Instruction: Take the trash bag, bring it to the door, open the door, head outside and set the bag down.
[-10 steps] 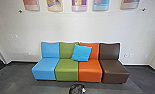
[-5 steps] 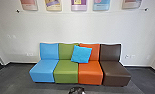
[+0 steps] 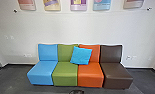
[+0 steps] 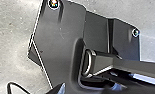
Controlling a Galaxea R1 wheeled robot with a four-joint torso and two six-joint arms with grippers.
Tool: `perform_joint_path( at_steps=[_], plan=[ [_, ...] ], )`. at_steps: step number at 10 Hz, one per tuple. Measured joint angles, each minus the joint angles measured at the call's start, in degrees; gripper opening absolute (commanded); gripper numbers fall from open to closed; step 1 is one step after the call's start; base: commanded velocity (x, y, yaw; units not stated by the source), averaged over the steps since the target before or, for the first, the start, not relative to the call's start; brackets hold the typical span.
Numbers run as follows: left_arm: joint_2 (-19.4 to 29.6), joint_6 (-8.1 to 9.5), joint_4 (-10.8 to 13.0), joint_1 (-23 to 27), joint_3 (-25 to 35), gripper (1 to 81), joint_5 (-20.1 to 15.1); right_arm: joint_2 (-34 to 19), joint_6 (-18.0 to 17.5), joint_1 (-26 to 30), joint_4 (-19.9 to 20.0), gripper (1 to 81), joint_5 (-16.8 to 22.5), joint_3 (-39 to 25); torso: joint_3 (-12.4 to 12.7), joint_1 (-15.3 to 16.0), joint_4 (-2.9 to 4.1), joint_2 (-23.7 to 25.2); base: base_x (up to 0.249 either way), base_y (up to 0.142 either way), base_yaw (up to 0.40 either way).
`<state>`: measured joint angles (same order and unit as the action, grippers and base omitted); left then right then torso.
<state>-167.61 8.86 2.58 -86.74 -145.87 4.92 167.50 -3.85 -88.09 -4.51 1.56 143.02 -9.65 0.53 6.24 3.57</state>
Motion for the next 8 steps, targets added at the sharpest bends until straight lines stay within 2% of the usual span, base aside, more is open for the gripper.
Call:
perform_joint_path(
  at_steps=[8],
  plan=[
    [0.02,0.00,0.00,0.02,0.00,81.1,0.02,0.22,0.00,0.02,-0.04,81.1,0.00,0.00,0.00,0.00,0.00,0.00,0.138,0.000,0.000]
  ],
)
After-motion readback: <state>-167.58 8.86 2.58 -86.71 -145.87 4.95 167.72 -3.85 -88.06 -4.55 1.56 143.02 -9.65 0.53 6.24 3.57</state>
